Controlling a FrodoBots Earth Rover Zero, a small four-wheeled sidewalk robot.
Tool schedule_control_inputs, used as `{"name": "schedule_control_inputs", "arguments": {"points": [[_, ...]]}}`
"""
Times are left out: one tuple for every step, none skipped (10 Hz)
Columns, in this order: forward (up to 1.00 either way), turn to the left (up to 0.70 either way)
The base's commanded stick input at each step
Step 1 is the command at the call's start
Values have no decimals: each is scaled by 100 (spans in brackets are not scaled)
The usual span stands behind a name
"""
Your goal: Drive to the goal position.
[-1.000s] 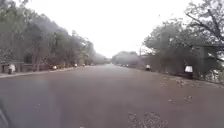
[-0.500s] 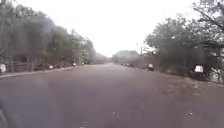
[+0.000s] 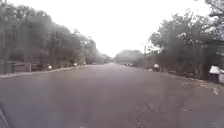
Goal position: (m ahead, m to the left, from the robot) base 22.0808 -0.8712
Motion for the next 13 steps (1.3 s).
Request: {"name": "schedule_control_inputs", "arguments": {"points": [[100,0],[100,0],[100,0],[100,0],[100,0],[100,0],[100,0],[100,0],[100,0],[100,0],[100,0],[100,0],[100,0]]}}
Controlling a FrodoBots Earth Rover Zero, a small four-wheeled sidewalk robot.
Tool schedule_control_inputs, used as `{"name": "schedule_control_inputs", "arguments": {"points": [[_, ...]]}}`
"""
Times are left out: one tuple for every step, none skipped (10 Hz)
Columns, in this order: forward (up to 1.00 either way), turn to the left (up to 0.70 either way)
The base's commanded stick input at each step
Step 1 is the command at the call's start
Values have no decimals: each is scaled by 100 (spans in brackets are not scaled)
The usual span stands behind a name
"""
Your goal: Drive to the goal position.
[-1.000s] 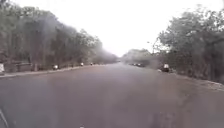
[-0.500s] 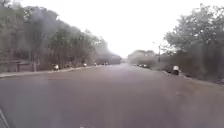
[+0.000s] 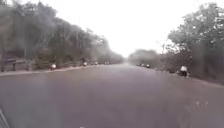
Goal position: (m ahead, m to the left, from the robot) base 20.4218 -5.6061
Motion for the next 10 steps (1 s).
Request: {"name": "schedule_control_inputs", "arguments": {"points": [[100,0],[100,0],[100,0],[100,0],[100,0],[100,0],[100,0],[100,0],[100,0],[100,0]]}}
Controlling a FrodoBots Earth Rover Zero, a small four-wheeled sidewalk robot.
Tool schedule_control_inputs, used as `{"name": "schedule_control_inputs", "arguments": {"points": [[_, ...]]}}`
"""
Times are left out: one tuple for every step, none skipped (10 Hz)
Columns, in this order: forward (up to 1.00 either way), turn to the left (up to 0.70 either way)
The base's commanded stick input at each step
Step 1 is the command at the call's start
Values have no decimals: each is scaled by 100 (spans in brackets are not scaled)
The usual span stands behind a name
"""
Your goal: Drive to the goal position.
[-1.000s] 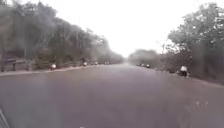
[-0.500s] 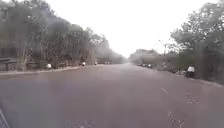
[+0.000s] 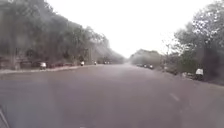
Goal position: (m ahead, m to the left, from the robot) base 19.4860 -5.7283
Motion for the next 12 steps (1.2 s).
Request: {"name": "schedule_control_inputs", "arguments": {"points": [[100,0],[100,0],[100,0],[100,0],[100,0],[100,0],[100,0],[100,0],[100,0],[100,0],[100,0],[100,-27]]}}
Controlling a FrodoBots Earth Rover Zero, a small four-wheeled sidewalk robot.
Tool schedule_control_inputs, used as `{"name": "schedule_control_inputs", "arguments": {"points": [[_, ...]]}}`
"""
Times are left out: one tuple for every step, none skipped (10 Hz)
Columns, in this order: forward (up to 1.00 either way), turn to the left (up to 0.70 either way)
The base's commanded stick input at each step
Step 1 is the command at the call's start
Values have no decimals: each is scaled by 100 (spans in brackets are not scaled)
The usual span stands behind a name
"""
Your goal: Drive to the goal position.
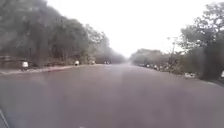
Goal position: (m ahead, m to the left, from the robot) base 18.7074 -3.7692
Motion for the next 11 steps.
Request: {"name": "schedule_control_inputs", "arguments": {"points": [[100,-34],[100,0],[100,0],[100,0],[100,0],[100,0],[100,0],[100,0],[100,0],[100,0],[100,0]]}}
